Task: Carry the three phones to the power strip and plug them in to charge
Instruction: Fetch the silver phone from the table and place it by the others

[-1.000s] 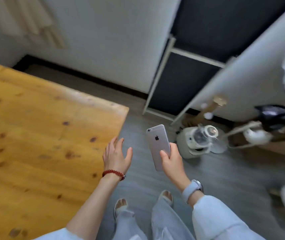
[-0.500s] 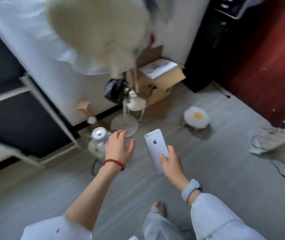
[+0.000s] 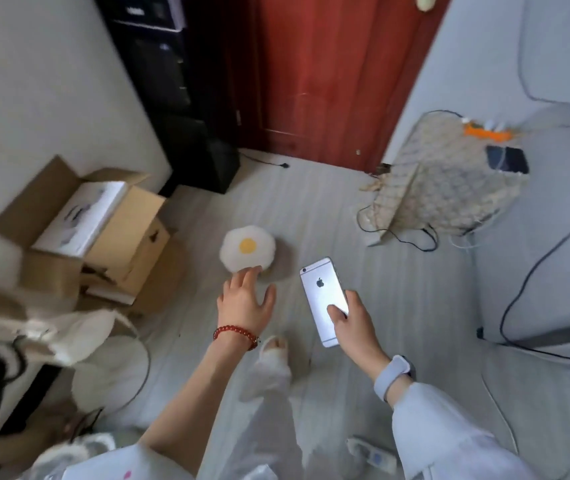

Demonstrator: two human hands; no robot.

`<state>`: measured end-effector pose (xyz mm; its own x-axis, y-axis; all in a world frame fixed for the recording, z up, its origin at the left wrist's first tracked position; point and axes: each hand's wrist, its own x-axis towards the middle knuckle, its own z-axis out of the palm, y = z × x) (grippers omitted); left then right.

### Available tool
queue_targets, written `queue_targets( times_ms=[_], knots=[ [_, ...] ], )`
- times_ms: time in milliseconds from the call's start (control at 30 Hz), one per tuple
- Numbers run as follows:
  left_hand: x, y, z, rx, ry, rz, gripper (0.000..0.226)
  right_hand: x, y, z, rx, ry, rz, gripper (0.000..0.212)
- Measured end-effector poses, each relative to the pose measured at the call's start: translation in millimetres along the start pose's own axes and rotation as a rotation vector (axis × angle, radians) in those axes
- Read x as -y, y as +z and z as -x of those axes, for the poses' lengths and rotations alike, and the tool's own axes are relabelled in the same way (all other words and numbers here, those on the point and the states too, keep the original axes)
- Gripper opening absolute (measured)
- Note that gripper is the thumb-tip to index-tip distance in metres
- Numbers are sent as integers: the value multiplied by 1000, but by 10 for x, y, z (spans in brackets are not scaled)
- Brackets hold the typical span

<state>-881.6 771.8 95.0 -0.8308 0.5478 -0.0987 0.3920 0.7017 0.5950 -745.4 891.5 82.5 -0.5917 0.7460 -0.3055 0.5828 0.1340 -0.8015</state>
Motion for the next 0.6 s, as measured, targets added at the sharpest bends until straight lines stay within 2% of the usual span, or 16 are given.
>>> queue_targets(
  times_ms=[233, 367, 600],
  knots=[
    [-954, 630, -1959, 146, 172, 23, 45, 184, -680, -1789, -196, 117, -60, 21],
    [-1634, 935, -2951, 218, 268, -8, 44, 374, -1168, -2666, -254, 169, -101, 16],
    [-2923, 1736, -3980, 397, 433, -38, 42, 272, -2127, -3679, -405, 195, -156, 8]
  ],
)
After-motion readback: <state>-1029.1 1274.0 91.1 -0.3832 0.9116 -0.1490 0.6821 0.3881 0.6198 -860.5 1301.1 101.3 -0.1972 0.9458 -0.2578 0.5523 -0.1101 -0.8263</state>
